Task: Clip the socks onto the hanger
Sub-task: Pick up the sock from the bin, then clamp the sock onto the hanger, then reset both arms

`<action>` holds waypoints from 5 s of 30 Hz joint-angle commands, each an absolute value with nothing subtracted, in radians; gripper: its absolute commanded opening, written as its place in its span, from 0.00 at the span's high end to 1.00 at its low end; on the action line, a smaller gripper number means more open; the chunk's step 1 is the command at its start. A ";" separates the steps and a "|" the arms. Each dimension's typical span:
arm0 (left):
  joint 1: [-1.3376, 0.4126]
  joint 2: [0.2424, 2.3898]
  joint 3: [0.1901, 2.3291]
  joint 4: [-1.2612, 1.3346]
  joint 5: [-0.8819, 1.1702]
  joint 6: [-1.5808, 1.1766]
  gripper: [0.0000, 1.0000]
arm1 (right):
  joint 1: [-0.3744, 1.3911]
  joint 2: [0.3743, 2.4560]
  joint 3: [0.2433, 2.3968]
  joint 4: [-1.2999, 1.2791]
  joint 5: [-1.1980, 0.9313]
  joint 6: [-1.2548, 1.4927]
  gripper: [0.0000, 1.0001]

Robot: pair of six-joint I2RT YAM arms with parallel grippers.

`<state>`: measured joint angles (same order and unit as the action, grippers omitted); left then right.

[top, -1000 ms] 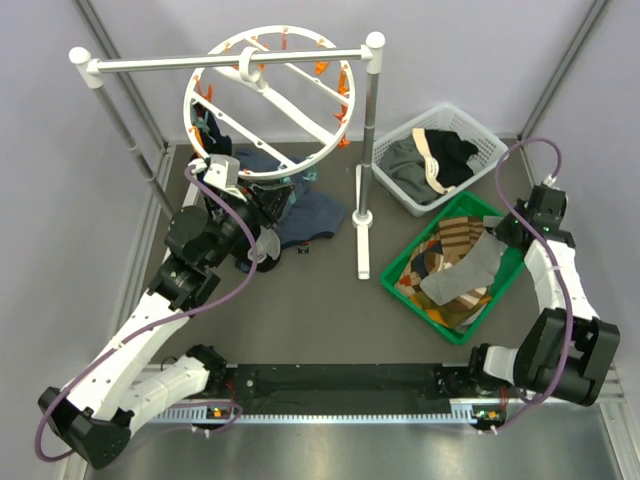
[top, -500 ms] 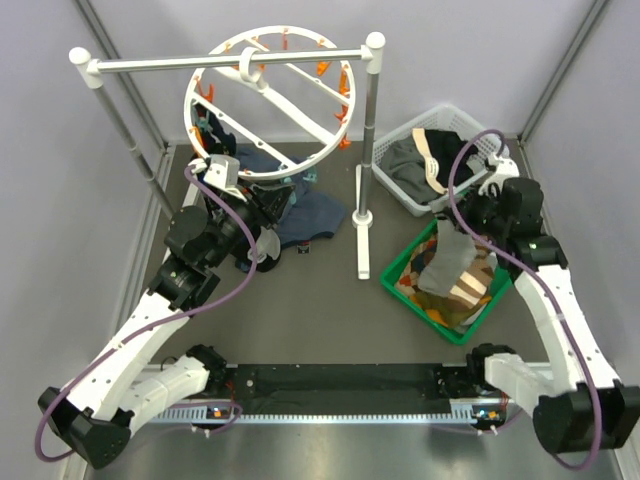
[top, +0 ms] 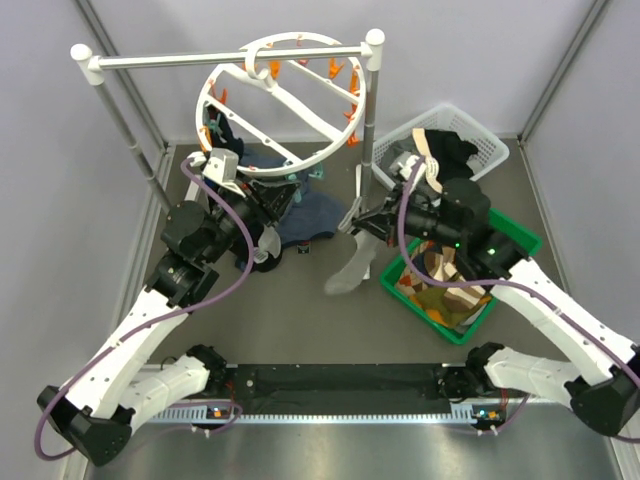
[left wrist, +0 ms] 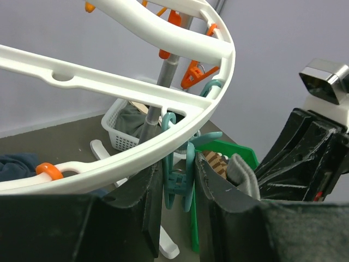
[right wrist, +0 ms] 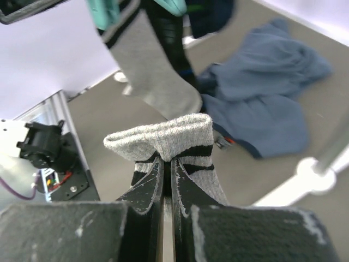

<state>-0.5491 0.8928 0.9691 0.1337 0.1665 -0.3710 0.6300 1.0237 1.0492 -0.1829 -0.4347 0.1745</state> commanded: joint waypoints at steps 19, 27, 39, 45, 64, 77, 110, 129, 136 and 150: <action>-0.551 0.887 0.956 0.202 0.268 -0.466 1.00 | 0.808 1.295 1.160 0.302 -0.466 0.281 1.00; -0.551 0.884 0.939 0.229 0.253 -0.474 1.00 | 0.816 1.315 1.169 0.295 -0.449 0.288 1.00; -0.551 0.857 0.940 0.235 0.245 -0.471 1.00 | 0.818 1.335 1.178 0.275 -0.434 0.298 1.00; -0.551 0.862 0.945 0.229 0.249 -0.448 1.00 | 0.818 1.336 1.183 0.268 -0.422 0.304 1.00; -0.551 0.888 0.945 0.175 0.216 -0.388 1.00 | 0.828 1.324 1.207 0.282 -0.437 0.330 1.00; -0.551 0.882 0.950 0.166 0.198 -0.385 1.00 | 0.836 1.330 1.233 0.281 -0.419 0.348 1.00; -0.551 0.657 1.115 -0.346 -0.045 -0.336 0.01 | 0.827 1.165 1.152 0.074 -0.097 0.235 0.07; -0.551 0.224 1.075 -0.749 -0.689 -0.345 0.01 | 0.549 0.398 0.890 -0.508 0.595 0.278 0.01; -0.551 0.117 1.071 -0.791 -0.716 -0.353 0.01 | 0.549 0.206 0.792 -0.468 0.673 0.244 0.01; -0.551 0.058 1.026 -0.787 -0.739 -0.379 0.01 | 0.549 0.120 0.719 -0.414 0.710 0.167 0.01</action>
<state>-0.5503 0.0578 1.0409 -0.8017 -0.7246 -0.3725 0.5533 0.1291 0.7265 -0.4522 0.6956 0.1970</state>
